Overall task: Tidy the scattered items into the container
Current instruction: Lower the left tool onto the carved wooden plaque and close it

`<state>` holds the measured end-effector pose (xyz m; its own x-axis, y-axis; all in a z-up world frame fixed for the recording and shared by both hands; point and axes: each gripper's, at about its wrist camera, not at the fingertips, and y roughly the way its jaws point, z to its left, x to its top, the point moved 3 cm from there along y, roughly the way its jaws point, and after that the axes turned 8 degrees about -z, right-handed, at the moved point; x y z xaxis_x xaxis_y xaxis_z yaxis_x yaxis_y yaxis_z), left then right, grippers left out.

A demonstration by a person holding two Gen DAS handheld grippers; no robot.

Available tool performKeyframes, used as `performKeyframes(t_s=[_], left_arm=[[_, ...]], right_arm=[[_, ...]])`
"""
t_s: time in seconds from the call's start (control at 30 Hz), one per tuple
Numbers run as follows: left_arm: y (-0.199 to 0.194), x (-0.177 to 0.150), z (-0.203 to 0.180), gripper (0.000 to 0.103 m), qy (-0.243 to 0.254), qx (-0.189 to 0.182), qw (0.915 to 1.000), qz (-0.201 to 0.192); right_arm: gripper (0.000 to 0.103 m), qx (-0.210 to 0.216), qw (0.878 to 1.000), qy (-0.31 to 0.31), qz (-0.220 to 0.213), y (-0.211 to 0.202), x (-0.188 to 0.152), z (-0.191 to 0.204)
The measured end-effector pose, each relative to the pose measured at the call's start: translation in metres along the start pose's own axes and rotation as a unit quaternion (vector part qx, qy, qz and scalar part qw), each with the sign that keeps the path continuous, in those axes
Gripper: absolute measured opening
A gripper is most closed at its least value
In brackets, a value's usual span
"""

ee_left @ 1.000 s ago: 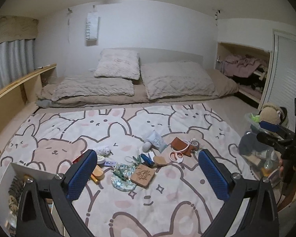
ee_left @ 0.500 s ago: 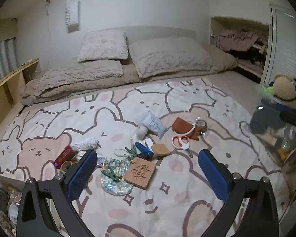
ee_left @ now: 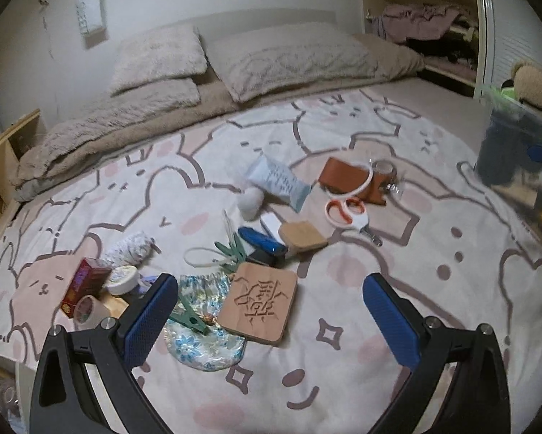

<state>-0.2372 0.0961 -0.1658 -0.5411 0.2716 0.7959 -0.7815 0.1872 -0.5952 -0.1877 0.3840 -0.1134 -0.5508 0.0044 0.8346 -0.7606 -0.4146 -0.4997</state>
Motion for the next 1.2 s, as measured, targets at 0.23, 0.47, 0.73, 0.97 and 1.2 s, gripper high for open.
performKeyframes(t_s=[0.23, 0.47, 0.73, 0.97, 1.2], left_arm=[[0.036, -0.018, 0.005, 0.103, -0.003, -0.018, 0.9992, 0.035], [0.067, -0.032, 0.011, 0.103, 0.019, -0.018, 0.9975, 0.065], [0.094, -0.052, 0.028, 0.095, 0.015, -0.023, 0.9935, 0.110], [0.089, -0.059, 0.022, 0.079, 0.025, -0.045, 0.9926, 0.110], [0.079, -0.063, 0.018, 0.069, 0.021, -0.052, 0.9929, 0.105]], right_arm=[[0.103, -0.005, 0.999, 0.003, 0.033, 0.015, -0.013, -0.004], [0.103, -0.007, 0.997, 0.022, 0.075, 0.032, -0.029, -0.010], [0.103, -0.019, 0.992, 0.018, 0.127, 0.051, -0.053, -0.005], [0.103, -0.050, 0.985, 0.003, 0.166, 0.069, -0.068, 0.002], [0.103, -0.062, 0.982, -0.008, 0.180, 0.099, -0.054, 0.015]])
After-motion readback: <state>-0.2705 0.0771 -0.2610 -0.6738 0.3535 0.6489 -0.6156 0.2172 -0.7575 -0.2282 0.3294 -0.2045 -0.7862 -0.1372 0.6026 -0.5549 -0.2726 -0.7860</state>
